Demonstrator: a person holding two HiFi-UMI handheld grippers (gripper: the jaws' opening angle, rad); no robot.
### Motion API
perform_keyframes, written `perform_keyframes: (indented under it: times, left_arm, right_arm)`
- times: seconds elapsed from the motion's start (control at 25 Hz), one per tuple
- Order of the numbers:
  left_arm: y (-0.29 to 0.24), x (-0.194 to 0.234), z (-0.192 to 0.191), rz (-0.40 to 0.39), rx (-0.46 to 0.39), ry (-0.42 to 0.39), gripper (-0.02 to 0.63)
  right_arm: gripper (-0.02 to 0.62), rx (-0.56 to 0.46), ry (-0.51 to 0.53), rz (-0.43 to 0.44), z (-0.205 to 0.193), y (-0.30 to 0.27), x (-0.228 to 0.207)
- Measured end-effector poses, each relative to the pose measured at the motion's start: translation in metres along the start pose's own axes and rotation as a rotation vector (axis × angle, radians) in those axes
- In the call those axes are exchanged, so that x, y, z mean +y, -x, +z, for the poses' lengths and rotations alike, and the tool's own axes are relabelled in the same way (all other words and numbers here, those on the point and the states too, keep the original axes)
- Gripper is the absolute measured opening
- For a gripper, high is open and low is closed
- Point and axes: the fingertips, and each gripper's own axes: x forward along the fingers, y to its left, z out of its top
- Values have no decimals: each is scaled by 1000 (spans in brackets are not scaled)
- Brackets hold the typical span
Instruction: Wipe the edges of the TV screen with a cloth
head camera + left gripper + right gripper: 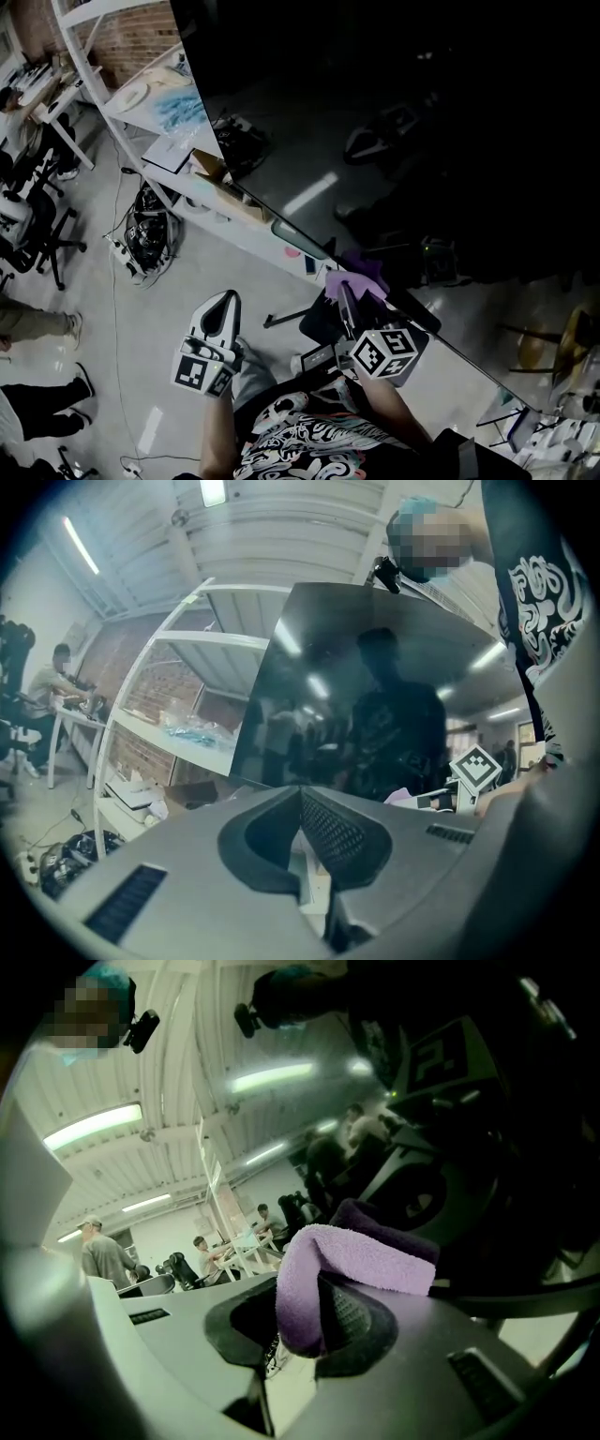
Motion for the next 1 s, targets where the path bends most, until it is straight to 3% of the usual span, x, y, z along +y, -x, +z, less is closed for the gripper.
perform_keyframes:
  times: [0.4,1.0]
  left_arm:
    - [-21,45,0,-9,9,41,17]
    - [-31,67,10,-54,16,37,17]
  right_arm:
    - [102,2,4,-11,4,-34,16]
    - [101,-17,-4,-43,7,-48,27]
